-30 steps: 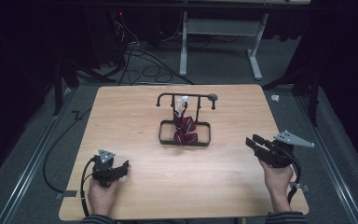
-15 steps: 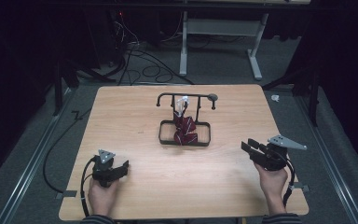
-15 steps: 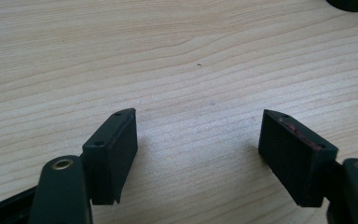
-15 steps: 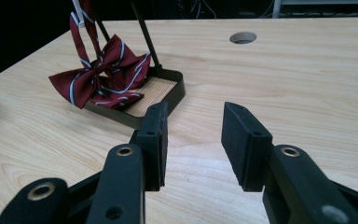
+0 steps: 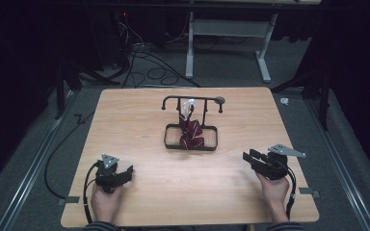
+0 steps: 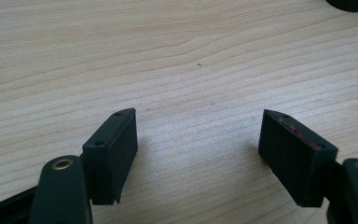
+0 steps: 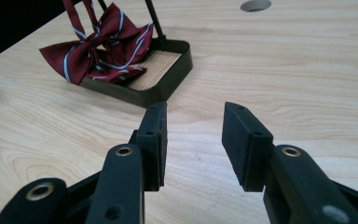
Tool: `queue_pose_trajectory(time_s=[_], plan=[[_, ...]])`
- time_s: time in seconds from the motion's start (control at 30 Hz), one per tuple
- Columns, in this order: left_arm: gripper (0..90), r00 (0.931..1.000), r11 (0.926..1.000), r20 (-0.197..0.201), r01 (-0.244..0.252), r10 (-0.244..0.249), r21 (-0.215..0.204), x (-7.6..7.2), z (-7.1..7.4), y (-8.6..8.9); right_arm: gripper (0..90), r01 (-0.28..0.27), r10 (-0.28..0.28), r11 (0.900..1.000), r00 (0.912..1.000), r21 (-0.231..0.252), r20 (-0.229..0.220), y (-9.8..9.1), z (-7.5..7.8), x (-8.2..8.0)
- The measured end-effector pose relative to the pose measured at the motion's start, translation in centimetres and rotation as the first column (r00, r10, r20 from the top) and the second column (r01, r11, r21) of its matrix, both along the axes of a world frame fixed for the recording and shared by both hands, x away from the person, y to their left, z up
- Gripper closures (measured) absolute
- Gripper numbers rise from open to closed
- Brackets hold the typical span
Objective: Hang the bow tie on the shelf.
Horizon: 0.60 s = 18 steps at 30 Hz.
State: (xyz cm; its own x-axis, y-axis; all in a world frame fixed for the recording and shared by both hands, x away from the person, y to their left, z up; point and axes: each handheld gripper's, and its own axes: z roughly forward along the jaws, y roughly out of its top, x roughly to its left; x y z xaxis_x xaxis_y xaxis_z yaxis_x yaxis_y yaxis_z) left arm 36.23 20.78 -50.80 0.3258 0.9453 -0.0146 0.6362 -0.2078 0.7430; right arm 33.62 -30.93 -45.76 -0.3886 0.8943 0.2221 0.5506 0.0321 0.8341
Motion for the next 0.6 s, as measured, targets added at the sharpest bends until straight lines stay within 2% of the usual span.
queue_pose_trajectory(time_s=[0.33, 0.6], plan=[[28.5, 1.0000, 1.0000, 0.001, -0.001, 0.001, -0.002, 0.0, 0.0, 0.0, 61.0, -0.004, 0.004, 0.9999, 0.9994, -0.011, -0.033, 0.6, -1.4, 0.0], [28.5, 1.0000, 1.0000, 0.001, -0.001, 0.001, -0.002, 0.0, 0.0, 0.0, 57.2, 0.009, -0.016, 0.9964, 0.9971, -0.084, -0.075, 1.3, -2.9, 0.4]])
